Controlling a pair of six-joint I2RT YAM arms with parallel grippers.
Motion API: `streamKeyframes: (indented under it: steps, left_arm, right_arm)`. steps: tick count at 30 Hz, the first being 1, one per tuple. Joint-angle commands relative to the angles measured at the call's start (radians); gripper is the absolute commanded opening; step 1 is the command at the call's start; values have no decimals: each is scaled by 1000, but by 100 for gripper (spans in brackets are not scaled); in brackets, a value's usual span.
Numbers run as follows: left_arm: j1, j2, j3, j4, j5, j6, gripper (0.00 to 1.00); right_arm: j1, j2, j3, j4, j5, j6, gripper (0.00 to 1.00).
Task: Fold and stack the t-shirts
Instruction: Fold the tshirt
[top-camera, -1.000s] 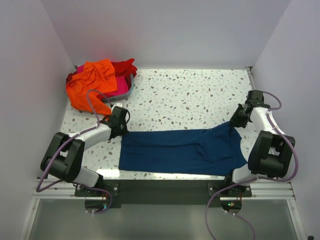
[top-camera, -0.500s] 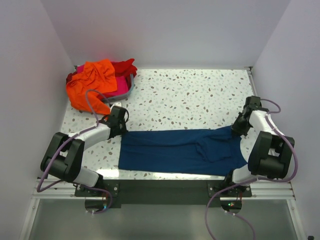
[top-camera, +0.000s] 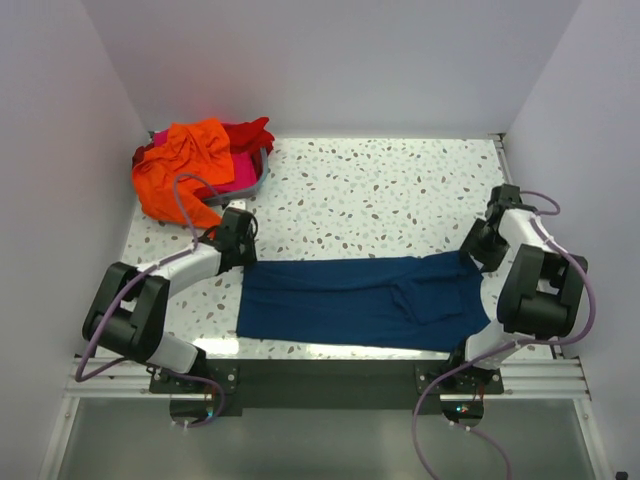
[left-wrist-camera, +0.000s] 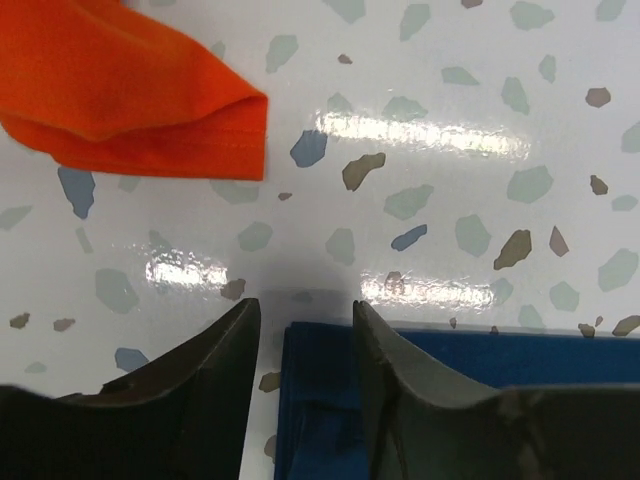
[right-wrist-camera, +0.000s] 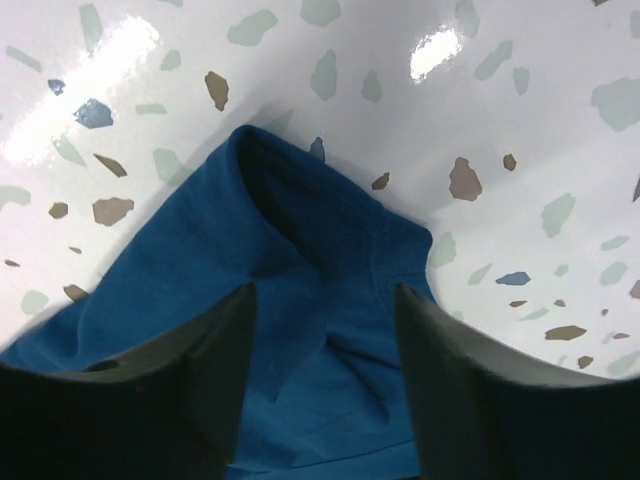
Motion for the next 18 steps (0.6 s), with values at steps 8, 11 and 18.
streamKeyframes:
  steps: [8,11,18]
  left_arm:
    - [-44,-173,72,-71,-55,-23,72]
    - [-89,-203,46,-72,-36,-57,72]
    - [-122,-238,-73,-10,63,-136,71]
  right_arm:
    - [37,-269,35,-50,-57,7,69]
    - [90,-303,-13,-9,-141,39,69]
    - [195,-205,-131,117,-255,105,66]
